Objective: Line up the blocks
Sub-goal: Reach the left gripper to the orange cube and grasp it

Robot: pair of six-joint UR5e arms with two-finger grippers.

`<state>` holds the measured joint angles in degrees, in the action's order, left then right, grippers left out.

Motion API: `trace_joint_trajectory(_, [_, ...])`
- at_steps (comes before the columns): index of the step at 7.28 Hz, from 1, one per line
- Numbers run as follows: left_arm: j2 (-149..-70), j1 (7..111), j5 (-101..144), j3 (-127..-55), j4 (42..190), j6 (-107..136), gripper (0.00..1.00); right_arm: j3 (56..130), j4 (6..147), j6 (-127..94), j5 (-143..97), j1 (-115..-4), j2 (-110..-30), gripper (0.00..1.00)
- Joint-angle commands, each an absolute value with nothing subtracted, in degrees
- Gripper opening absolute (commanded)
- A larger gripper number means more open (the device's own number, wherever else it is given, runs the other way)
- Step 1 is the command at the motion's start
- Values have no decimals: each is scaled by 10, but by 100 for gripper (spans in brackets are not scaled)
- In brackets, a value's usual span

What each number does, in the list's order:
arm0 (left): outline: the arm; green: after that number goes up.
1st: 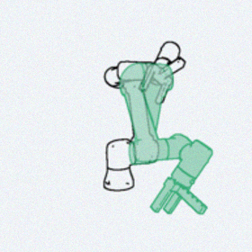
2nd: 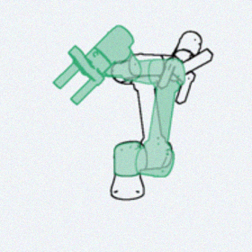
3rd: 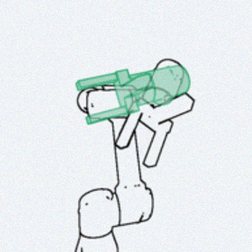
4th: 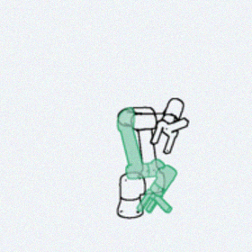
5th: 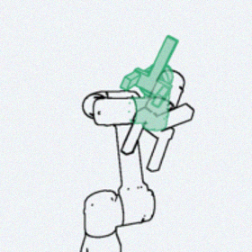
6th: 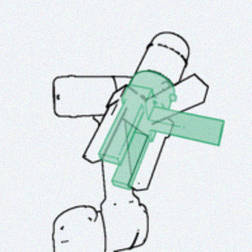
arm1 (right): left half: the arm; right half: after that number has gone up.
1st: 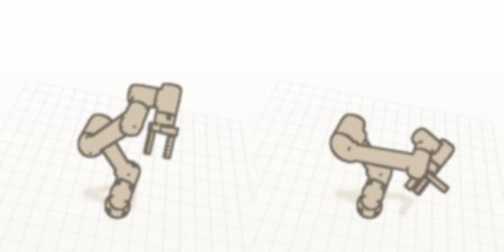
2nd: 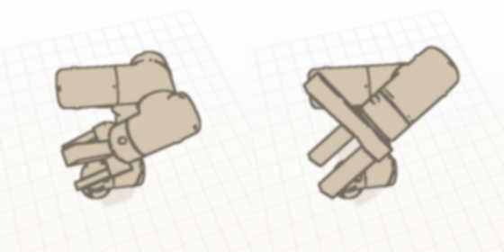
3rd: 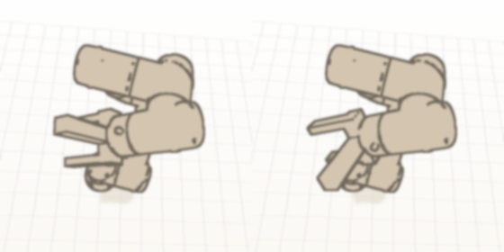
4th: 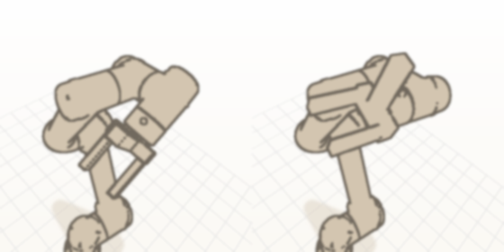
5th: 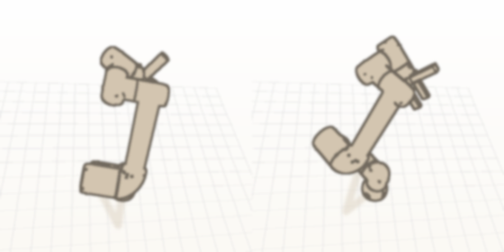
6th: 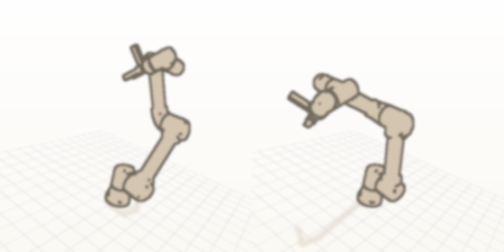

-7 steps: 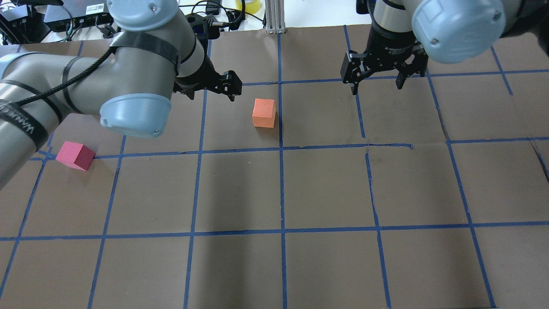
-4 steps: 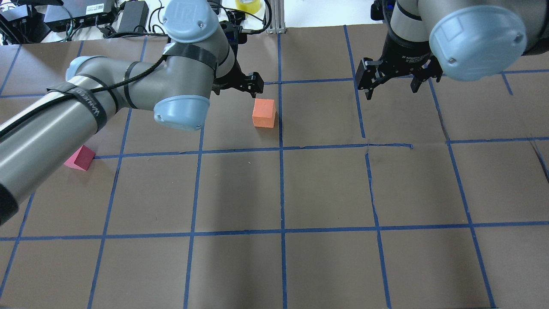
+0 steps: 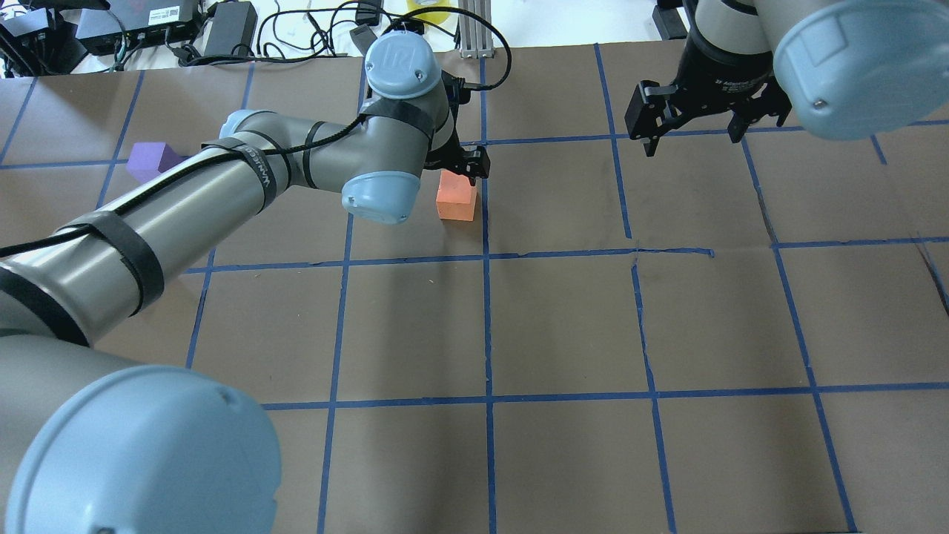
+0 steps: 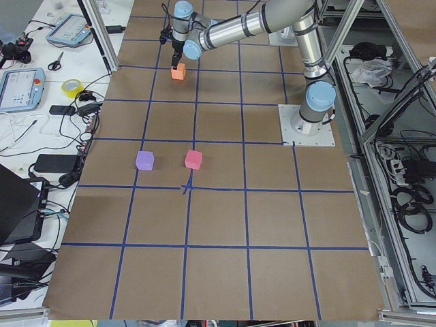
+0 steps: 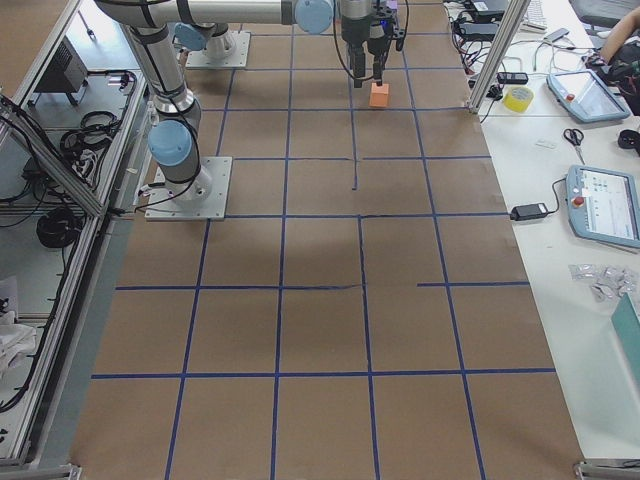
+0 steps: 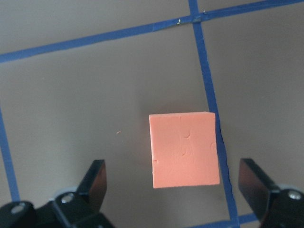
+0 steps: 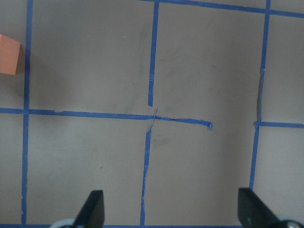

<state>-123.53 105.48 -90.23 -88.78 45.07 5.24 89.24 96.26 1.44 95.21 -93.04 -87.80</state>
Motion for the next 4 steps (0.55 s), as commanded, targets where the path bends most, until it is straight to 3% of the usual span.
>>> trace_joint_trajectory(1, [-1276, 1057, -901, -889, 406, 61, 100, 893, 942, 16, 949, -929, -890, 100])
trace_joint_trajectory(2, [-1285, 1062, -902, -890, 406, 87, 100, 893, 942, 18, 948, -930, -893, 100])
trace_joint_trajectory(3, [-1285, 1062, -902, -887, 410, 97, 7, 894, 942, 19, 942, -930, -895, 100])
trace_joint_trajectory(4, [-1286, 1062, -902, -889, 410, 105, 0, 894, 943, 18, 915, -931, -895, 100])
